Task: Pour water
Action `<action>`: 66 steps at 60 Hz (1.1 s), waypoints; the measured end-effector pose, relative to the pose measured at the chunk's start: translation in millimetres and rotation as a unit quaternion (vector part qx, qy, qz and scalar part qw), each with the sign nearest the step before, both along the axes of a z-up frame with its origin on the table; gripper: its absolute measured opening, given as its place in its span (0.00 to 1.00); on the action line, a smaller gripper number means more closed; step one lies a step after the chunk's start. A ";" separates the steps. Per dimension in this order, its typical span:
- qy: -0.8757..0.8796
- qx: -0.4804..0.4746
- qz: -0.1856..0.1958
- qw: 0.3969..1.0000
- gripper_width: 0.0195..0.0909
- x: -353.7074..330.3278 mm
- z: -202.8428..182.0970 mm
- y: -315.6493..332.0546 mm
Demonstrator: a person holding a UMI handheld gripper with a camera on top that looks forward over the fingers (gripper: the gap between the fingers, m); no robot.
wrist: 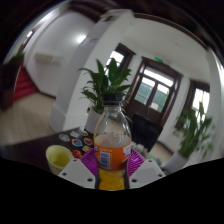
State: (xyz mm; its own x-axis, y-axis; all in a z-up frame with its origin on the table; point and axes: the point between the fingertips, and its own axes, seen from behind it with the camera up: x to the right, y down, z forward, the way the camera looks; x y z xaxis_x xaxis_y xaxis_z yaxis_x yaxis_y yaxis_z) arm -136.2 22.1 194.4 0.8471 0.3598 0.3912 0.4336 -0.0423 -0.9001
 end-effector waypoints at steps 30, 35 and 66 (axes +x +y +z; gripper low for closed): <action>0.184 -0.038 0.020 0.982 0.21 3.8 -70.9 6.4; 0.187 -0.028 0.019 0.982 0.21 7.1 -70.7 4.5; 0.207 -0.057 -0.062 0.975 0.78 50.9 -71.3 -43.8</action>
State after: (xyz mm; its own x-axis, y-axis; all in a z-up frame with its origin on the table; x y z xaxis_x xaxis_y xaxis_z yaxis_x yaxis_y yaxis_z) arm -85.3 -21.7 123.1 0.9638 0.2650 -0.0294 0.0197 -0.1805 -0.9834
